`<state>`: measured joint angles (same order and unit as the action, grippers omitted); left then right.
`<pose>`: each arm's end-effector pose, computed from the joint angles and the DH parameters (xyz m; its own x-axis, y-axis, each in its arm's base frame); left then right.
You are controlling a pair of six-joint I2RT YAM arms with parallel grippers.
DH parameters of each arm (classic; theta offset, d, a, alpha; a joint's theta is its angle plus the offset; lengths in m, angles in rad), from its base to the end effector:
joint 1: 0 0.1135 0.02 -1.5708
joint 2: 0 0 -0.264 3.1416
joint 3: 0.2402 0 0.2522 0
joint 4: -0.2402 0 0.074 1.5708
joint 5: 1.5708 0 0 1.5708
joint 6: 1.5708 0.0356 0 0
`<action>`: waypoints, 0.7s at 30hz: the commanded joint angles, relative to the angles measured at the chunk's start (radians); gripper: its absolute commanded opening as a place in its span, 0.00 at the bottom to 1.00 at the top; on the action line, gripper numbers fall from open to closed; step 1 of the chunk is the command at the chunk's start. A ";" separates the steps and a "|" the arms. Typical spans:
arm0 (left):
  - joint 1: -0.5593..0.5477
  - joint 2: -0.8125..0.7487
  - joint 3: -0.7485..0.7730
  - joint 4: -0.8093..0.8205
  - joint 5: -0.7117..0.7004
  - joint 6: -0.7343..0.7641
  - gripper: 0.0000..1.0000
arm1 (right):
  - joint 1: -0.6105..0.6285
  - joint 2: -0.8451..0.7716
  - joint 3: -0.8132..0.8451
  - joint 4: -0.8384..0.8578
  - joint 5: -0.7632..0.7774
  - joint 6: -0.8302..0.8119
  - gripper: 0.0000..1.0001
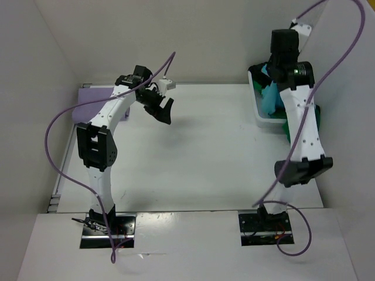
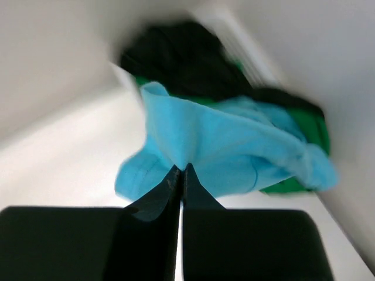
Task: Fold and stack the t-shirts
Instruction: Grab crumpled tshirt from bin with the right arm, then move the tshirt to the center of the board
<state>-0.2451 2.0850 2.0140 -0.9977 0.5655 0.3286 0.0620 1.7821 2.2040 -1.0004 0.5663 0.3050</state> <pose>0.4305 -0.1273 0.2946 -0.6580 0.4455 -0.6071 0.7051 0.6474 -0.2893 0.3619 0.0033 0.4698 -0.4016 0.2290 -0.8867 0.5417 0.8401 -0.0284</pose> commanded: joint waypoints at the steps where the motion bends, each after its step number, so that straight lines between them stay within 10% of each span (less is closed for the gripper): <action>1: 0.004 -0.115 -0.033 0.016 -0.030 -0.016 1.00 | 0.172 -0.177 0.144 0.129 0.208 -0.093 0.00; 7: 0.041 -0.246 -0.119 0.093 -0.119 -0.059 1.00 | 0.593 -0.225 0.364 0.353 0.515 -0.378 0.00; 21: 0.354 -0.549 -0.270 0.159 -0.148 -0.137 1.00 | 1.139 -0.044 0.646 0.560 0.472 -0.713 0.00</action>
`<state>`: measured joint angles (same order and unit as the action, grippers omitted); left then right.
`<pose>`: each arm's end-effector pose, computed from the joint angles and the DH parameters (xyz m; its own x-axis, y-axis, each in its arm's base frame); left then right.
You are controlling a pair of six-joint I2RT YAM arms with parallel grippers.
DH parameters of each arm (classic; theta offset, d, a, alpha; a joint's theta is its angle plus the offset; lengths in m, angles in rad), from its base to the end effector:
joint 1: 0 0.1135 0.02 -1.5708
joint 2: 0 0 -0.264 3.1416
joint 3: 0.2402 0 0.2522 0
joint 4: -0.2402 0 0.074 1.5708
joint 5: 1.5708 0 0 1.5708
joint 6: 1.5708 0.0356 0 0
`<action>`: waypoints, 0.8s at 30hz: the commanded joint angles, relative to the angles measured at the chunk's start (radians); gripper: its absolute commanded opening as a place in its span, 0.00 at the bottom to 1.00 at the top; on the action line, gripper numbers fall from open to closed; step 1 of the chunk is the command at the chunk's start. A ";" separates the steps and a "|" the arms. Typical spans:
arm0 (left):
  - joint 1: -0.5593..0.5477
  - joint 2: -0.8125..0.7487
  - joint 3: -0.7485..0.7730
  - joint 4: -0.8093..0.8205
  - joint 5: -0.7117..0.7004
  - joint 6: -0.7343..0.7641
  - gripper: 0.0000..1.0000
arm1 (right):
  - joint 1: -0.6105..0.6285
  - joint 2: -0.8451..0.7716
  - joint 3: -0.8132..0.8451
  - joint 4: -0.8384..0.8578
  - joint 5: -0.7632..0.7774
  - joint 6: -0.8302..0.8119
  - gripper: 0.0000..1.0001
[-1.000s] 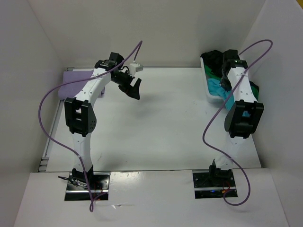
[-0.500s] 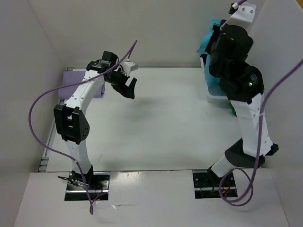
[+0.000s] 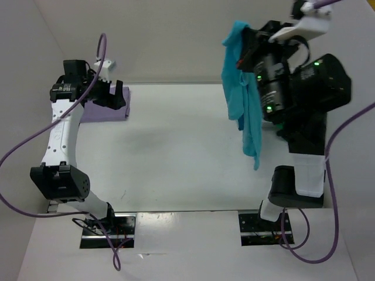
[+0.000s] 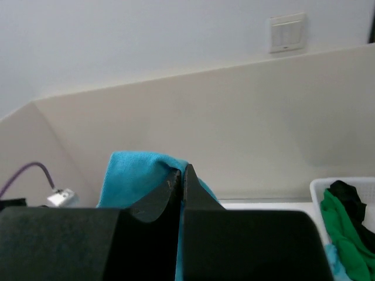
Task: Fold and stack the t-shirts
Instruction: Move the tshirt to the center of the board
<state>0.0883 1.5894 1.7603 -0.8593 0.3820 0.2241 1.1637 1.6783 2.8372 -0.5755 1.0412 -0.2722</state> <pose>0.3386 0.0167 0.4102 -0.5715 0.1564 -0.8056 0.3405 0.9384 -0.0593 0.0948 0.1423 0.6751 0.2581 0.2556 -0.9317 -0.1135 0.9657 0.2335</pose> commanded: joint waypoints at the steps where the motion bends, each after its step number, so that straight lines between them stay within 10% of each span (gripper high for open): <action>1: 0.030 -0.075 -0.016 0.029 0.047 -0.032 1.00 | 0.037 0.070 0.039 0.094 -0.012 -0.092 0.00; 15: 0.068 -0.103 -0.053 0.040 0.057 -0.052 1.00 | 0.186 0.112 0.042 0.276 0.017 -0.254 0.00; 20: 0.086 -0.083 -0.027 0.040 0.032 -0.052 1.00 | -0.020 0.112 -0.150 0.033 0.095 0.074 0.00; 24: 0.087 -0.072 -0.001 0.040 -0.009 -0.052 1.00 | -0.261 0.103 -0.396 -0.301 -0.171 0.461 0.00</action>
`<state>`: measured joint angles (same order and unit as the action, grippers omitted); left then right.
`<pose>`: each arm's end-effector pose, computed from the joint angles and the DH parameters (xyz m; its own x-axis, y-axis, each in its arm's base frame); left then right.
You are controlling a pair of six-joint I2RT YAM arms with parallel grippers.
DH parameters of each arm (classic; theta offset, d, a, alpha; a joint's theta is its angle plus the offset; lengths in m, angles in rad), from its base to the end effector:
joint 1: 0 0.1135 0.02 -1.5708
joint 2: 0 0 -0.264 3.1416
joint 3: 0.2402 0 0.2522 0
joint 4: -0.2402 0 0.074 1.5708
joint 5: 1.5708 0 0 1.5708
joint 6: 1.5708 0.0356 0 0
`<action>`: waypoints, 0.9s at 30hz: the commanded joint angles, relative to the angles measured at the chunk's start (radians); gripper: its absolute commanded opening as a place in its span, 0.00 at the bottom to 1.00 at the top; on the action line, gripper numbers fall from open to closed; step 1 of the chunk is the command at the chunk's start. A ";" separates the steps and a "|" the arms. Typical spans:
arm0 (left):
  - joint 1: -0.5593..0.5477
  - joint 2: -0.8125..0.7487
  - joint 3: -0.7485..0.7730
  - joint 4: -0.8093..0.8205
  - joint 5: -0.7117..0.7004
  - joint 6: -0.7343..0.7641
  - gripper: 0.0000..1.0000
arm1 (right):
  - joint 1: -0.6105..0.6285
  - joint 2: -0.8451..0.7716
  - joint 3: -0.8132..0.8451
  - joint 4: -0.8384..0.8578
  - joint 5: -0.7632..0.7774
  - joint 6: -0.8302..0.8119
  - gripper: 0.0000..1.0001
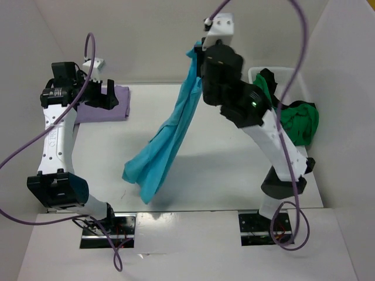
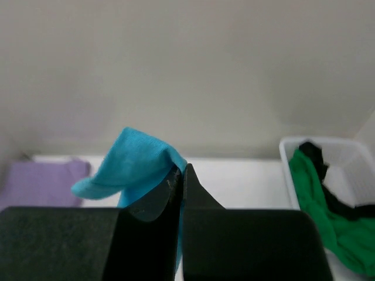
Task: Fold and stack the t-shirts
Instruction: Move the tshirt to the center of the board, then flatten out the tshirt
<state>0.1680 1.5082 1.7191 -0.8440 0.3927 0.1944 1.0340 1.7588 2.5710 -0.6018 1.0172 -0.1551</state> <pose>0.3145 0.0395 0.4237 -0.5434 0.0889 -0.8348 0.2596 0.9634 -0.0664 0.1718 0.2294 0.6113 0.1096 0.0254 -0.9937 -0.0096 0.9997 0.0245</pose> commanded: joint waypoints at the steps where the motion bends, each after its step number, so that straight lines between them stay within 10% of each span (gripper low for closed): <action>1: 0.007 0.009 0.040 0.025 -0.020 -0.012 1.00 | -0.171 0.022 -0.181 -0.333 -0.211 0.395 0.00; 3: 0.007 0.009 0.040 0.025 -0.020 -0.012 1.00 | -0.236 0.007 -0.409 -0.308 -0.334 0.439 0.01; 6: 0.007 0.018 0.040 0.005 0.044 0.031 1.00 | -0.282 -0.062 -0.717 -0.196 -0.434 0.460 0.56; 9: -0.085 0.018 0.028 -0.091 0.077 0.144 1.00 | -0.346 -0.162 -0.926 -0.144 -0.498 0.526 0.82; 16: -0.552 -0.098 -0.307 -0.234 -0.055 0.437 1.00 | -0.462 -0.358 -1.173 -0.081 -0.566 0.568 0.85; 27: -1.163 -0.077 -0.762 -0.089 -0.241 0.390 1.00 | -0.526 -0.395 -1.276 -0.026 -0.669 0.661 0.85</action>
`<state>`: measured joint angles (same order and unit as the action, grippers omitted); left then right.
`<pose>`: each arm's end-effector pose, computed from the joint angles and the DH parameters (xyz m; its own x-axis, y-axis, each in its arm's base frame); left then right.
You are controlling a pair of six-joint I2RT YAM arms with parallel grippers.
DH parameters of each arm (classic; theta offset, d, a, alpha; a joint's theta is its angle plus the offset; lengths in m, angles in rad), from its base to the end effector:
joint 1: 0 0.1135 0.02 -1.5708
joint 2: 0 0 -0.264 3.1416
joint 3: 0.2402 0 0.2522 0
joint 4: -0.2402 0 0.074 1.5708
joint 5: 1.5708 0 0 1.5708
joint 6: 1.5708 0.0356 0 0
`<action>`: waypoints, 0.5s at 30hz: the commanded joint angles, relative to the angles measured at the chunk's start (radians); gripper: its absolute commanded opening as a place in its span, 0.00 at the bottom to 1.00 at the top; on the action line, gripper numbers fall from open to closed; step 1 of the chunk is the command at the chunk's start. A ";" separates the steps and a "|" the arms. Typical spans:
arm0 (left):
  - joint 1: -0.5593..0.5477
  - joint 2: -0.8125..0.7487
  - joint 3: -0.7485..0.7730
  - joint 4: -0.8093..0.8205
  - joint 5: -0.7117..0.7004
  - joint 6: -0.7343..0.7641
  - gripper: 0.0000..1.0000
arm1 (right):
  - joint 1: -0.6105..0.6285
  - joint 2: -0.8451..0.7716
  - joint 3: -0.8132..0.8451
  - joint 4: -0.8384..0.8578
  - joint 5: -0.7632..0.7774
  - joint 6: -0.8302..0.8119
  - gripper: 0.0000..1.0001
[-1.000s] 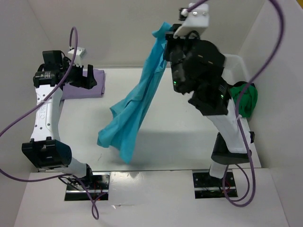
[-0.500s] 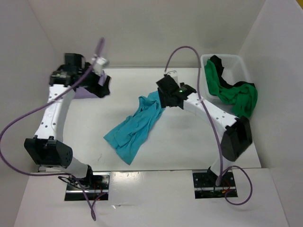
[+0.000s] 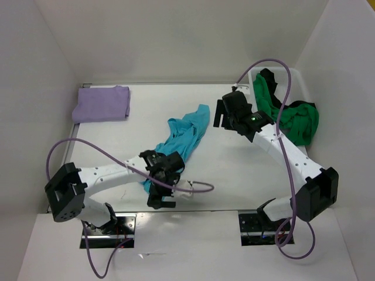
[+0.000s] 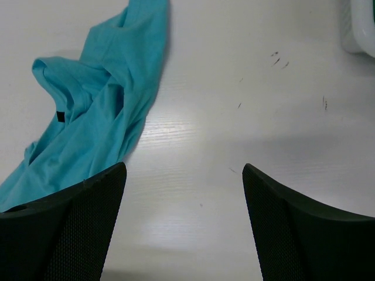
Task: Fold and stack the t-shirts
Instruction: Flatten out the tshirt
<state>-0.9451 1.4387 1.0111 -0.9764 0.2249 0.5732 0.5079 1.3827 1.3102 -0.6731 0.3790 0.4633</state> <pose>0.1406 -0.2081 0.2210 -0.0449 0.9649 -0.2588 0.9953 0.0210 -0.0947 0.2668 0.1334 0.3423 -0.6261 0.1267 -0.7694 0.0732 0.9919 0.1038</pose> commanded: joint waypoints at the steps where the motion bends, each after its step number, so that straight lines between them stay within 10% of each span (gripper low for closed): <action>1: -0.073 0.003 -0.074 0.057 -0.073 0.011 1.00 | 0.000 -0.019 -0.015 0.046 -0.031 0.043 0.85; 12: -0.118 0.176 -0.174 0.300 -0.323 0.013 1.00 | -0.009 -0.111 -0.094 0.046 -0.031 0.072 0.85; 15: -0.118 0.206 -0.183 0.323 -0.355 -0.015 0.56 | -0.019 -0.091 -0.094 0.055 -0.055 0.072 0.85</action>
<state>-1.0660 1.5944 0.8562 -0.7551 -0.0742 0.5636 0.5030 1.3037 1.2186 -0.6701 0.3389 0.5198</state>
